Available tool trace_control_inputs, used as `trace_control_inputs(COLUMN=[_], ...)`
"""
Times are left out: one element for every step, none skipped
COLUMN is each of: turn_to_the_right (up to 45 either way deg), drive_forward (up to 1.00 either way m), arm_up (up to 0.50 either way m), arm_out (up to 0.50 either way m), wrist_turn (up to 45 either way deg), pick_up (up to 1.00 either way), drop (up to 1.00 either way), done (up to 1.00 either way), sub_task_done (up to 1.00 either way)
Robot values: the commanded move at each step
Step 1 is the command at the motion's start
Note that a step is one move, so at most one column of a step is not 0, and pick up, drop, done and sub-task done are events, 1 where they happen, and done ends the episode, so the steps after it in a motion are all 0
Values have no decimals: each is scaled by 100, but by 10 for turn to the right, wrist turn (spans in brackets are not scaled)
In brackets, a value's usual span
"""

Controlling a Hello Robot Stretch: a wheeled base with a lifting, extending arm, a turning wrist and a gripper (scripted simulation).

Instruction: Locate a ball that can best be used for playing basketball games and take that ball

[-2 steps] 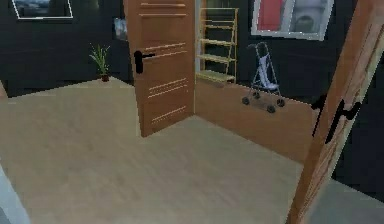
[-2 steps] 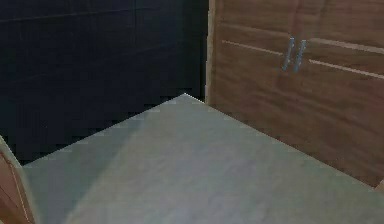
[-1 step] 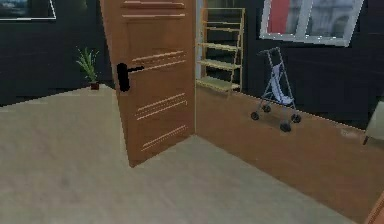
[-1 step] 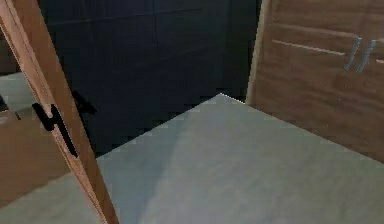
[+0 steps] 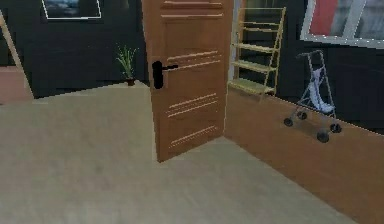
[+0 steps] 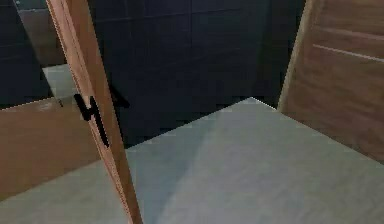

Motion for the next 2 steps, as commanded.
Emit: trace_control_inputs(turn_to_the_right=[0,360], drive_forward=[55,0], arm_up=[0,0], arm_out=[0,0], wrist_turn=[0,0], pick_up=[0,0], drop=[0,0], done=[0,0], sub_task_done=[0,0])
